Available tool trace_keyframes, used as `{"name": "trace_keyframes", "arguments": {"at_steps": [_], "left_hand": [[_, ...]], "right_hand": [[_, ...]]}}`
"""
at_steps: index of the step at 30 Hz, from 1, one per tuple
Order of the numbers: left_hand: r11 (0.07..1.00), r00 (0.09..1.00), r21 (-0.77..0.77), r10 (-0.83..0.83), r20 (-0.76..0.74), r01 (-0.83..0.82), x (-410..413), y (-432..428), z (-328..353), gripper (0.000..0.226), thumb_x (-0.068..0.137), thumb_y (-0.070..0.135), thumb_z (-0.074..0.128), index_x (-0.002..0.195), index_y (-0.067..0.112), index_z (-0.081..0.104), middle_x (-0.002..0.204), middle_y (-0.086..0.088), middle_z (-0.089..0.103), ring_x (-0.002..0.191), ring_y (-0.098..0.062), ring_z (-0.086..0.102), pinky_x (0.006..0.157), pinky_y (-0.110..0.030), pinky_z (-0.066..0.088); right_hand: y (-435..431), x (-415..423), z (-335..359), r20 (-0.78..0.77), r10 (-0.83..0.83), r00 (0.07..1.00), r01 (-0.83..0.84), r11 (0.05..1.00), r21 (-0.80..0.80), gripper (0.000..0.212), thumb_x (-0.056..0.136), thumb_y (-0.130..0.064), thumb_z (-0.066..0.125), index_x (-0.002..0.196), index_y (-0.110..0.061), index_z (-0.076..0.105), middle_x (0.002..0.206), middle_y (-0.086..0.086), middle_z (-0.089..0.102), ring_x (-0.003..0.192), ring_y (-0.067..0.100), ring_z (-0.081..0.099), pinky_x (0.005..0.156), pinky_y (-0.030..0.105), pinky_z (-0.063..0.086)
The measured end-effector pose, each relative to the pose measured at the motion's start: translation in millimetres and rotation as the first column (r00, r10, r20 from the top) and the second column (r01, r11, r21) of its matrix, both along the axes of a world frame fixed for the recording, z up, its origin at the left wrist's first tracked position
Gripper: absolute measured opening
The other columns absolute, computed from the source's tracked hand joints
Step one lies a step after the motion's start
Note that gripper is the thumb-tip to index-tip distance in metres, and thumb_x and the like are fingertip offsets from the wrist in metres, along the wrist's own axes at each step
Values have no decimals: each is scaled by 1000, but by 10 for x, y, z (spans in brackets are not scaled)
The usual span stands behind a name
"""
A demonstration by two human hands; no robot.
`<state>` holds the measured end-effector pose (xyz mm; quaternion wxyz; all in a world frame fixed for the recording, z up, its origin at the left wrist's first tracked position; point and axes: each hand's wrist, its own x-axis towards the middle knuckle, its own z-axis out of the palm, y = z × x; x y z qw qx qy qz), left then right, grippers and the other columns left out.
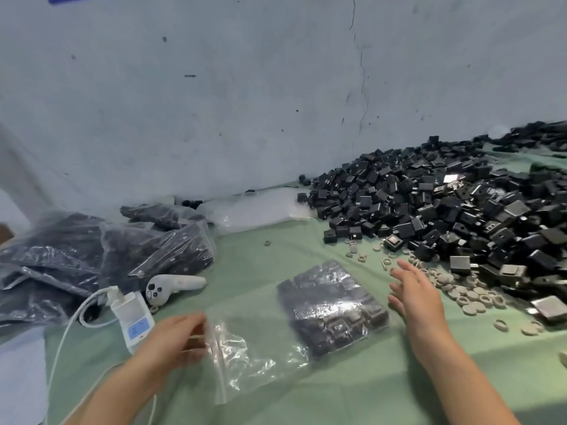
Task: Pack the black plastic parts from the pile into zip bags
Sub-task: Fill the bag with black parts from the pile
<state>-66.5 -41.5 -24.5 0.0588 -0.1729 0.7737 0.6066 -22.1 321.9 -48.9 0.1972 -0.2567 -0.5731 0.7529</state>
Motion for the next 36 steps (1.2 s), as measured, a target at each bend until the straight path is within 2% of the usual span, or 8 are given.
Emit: {"name": "trace_keyframes", "arguments": {"at_steps": [6,12,15,21,23,27,32,36], "left_hand": [[862,881,-492,-133,-455,-124,-202,613,389,11,95,20,58,106,22,57,103,0,64,86,-9,58,70,-26,42],[665,706,-701,-625,-333,258,-547,2105,305,35,98,37,52,131,30,45,131,12,38,87,8,50,76,-8,41],[571,609,-692,-757,-237,441,-785,2783,209,51,98,44,54,144,30,37,142,8,30,102,16,50,89,-6,37],[438,529,-678,-845,-85,590,-1159,3851,9,85,81,74,55,152,39,23,156,2,20,141,-26,34,114,-46,35],[348,511,-714,-859,16,607,-1212,4067,-36,98,71,86,51,152,44,15,160,2,14,147,-28,16,115,-51,29],[375,527,-700,-850,2,608,-1287,4175,-69,99,67,87,54,150,45,18,156,-4,22,144,-30,17,107,-49,31],[376,513,-705,-858,-20,602,-1252,3980,-150,80,77,71,61,143,46,21,134,-4,40,126,-24,42,102,-40,41],[429,523,-668,-849,-69,608,-1196,3993,-117,68,80,57,67,133,38,30,127,2,39,110,-22,55,101,-42,46]], "right_hand": [[246,-42,49,-83,-89,993,49,915,-400,42,106,-26,42,145,-12,42,139,11,53,119,26,55,103,40,45],[512,-207,82,-53,-127,991,78,835,-545,44,105,-18,38,147,-7,36,136,20,56,114,33,59,97,41,48],[651,-314,91,-44,-112,993,66,815,-576,42,104,-19,38,145,-11,37,131,24,58,115,37,59,97,42,48],[904,-427,46,-67,-49,997,-9,740,-673,15,102,-26,41,102,-16,52,109,21,60,97,34,57,93,41,50],[950,-465,26,-84,-17,996,-43,747,-663,28,104,-32,39,126,-19,49,107,20,63,94,33,59,88,41,49],[1018,-517,20,-138,25,990,-112,729,-675,42,106,-39,37,147,-32,32,110,22,66,104,35,61,95,44,47],[1015,-597,-9,-116,89,989,-144,733,-665,20,104,-36,39,103,-21,51,94,20,70,94,34,64,97,44,49],[985,-637,4,-153,73,986,-159,708,-688,45,106,-45,32,131,-13,50,108,26,68,101,35,64,103,48,47]]}}
